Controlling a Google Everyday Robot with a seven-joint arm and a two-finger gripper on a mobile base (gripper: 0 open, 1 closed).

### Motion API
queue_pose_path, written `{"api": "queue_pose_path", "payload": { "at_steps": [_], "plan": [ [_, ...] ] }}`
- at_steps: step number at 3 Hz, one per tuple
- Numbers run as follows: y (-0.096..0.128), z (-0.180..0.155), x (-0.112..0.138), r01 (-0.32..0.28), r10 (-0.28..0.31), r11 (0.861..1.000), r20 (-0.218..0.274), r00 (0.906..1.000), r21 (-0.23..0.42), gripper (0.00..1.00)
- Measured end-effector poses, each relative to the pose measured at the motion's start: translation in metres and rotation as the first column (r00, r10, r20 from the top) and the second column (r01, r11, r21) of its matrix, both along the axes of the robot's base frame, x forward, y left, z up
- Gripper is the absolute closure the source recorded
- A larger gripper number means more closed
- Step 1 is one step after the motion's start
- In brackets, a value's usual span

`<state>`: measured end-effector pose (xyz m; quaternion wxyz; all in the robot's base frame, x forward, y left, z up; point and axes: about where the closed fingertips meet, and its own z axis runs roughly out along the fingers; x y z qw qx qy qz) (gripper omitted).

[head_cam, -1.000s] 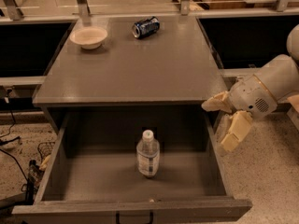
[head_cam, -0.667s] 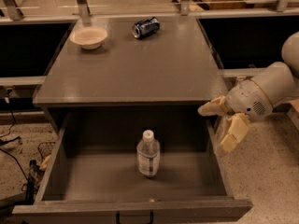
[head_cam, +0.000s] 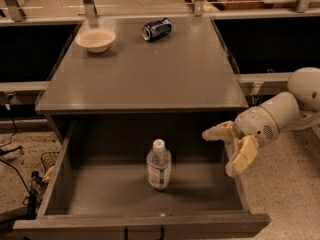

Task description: Pick blue plastic bottle from top drawer and place on counter

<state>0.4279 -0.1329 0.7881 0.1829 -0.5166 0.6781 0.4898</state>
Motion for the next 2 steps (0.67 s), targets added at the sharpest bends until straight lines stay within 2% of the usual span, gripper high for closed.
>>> {"api": "queue_pose_path", "payload": {
  "at_steps": [2],
  "plan": [
    [0.015,-0.008,0.006,-0.002,0.003,0.999,-0.011,0.9999,0.034,0.00]
  ]
}}
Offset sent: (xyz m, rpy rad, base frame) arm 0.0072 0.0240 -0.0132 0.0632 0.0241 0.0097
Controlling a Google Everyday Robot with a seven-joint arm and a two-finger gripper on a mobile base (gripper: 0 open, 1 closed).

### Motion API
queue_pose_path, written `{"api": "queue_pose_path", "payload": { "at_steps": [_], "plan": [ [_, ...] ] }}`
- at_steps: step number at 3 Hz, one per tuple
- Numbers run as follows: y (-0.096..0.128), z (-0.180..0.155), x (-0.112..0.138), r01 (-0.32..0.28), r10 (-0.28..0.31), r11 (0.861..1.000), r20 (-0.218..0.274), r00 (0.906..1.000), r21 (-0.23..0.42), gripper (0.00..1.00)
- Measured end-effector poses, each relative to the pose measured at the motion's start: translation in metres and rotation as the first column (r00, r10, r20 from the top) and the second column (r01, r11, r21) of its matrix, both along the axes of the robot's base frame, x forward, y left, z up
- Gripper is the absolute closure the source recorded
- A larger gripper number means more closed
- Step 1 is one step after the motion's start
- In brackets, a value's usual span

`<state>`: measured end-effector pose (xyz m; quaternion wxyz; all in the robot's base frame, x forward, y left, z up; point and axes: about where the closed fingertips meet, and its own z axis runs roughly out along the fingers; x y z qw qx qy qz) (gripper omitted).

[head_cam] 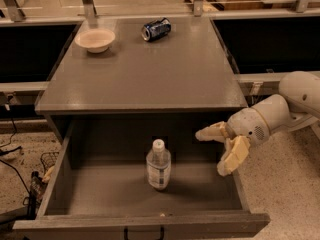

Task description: Pick blue plastic bottle from top drawer and place on counter

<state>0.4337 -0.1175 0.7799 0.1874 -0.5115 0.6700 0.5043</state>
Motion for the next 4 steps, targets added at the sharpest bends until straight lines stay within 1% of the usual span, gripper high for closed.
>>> {"api": "queue_pose_path", "payload": {
  "at_steps": [1,2,3,4],
  "plan": [
    [0.031,-0.011,-0.008,-0.028,0.029,0.998,-0.010,0.9995,0.052,0.00],
    [0.031,-0.011,-0.008,-0.028,0.028,0.998,-0.010,0.9995,0.052,0.00],
    [0.035,-0.012,-0.003,0.048,-0.048,0.999,0.024,0.9986,0.001,0.00],
    [0.044,-0.010,0.005,0.154,-0.151,0.988,0.074,0.9858,-0.035,0.00]
  ]
}}
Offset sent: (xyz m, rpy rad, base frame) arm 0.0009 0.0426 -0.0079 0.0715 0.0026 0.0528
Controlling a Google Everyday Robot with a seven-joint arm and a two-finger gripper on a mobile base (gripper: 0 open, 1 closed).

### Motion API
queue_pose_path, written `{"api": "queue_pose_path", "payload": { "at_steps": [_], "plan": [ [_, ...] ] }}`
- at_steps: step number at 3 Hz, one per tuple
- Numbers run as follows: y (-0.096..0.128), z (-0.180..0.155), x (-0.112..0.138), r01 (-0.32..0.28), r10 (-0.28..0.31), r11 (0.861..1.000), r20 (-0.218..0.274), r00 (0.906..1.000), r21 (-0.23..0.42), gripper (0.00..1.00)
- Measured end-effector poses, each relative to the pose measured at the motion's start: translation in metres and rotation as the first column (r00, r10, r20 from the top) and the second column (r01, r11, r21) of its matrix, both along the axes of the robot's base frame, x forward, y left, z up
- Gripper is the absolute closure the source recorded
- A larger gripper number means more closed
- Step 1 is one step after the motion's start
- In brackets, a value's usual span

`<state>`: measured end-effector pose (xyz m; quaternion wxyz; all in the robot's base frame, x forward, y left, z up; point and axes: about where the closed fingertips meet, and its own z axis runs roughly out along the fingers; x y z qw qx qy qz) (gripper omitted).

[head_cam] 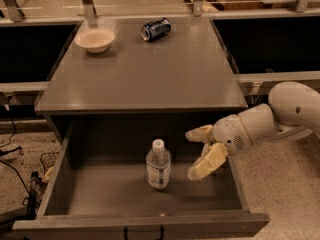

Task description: Pick blue plastic bottle from top drawer and place on counter

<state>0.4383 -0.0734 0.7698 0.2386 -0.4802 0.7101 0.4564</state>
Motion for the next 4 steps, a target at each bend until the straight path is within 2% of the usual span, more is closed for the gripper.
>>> {"api": "queue_pose_path", "payload": {
  "at_steps": [1,2,3,4],
  "plan": [
    [0.001,-0.003,0.006,0.020,-0.020,1.000,0.005,0.9998,0.007,0.00],
    [0.002,-0.007,0.008,0.022,-0.022,0.999,-0.016,0.9996,0.042,0.00],
    [0.018,-0.003,0.012,0.020,-0.019,0.995,-0.011,0.9998,0.096,0.00],
    [0.019,-0.003,0.012,0.019,-0.018,0.995,-0.011,0.9998,0.097,0.00]
  ]
}}
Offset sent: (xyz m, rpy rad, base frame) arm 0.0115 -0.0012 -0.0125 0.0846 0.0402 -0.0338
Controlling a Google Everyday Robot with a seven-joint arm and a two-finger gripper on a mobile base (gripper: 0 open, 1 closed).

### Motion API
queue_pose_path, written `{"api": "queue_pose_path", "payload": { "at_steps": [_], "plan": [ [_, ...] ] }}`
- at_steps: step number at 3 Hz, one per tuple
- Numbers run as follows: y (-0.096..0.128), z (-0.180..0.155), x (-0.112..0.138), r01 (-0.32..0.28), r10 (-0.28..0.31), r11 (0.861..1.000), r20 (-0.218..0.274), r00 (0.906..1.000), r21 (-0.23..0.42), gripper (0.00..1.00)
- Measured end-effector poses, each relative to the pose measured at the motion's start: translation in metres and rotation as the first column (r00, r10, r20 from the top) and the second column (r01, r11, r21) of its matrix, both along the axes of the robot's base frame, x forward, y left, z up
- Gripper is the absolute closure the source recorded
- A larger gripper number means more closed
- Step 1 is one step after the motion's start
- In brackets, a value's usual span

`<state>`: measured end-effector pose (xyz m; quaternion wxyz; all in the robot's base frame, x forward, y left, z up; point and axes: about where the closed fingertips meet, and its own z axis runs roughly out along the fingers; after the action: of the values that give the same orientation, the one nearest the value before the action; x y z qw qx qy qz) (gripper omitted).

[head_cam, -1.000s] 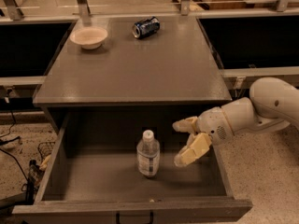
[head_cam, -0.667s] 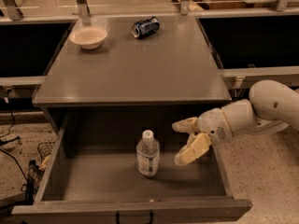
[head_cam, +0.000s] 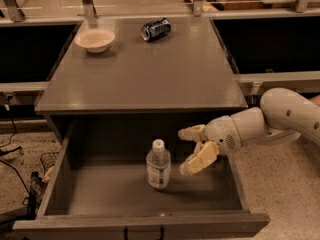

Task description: Pick blue plastic bottle from top drawer and place on counter

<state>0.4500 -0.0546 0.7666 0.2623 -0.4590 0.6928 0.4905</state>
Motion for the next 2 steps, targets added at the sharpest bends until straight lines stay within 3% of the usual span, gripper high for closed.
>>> {"api": "queue_pose_path", "payload": {
  "at_steps": [2],
  "plan": [
    [0.037,0.005,0.017,-0.004,0.001,0.997,0.030,0.9995,0.081,0.00]
  ]
}}
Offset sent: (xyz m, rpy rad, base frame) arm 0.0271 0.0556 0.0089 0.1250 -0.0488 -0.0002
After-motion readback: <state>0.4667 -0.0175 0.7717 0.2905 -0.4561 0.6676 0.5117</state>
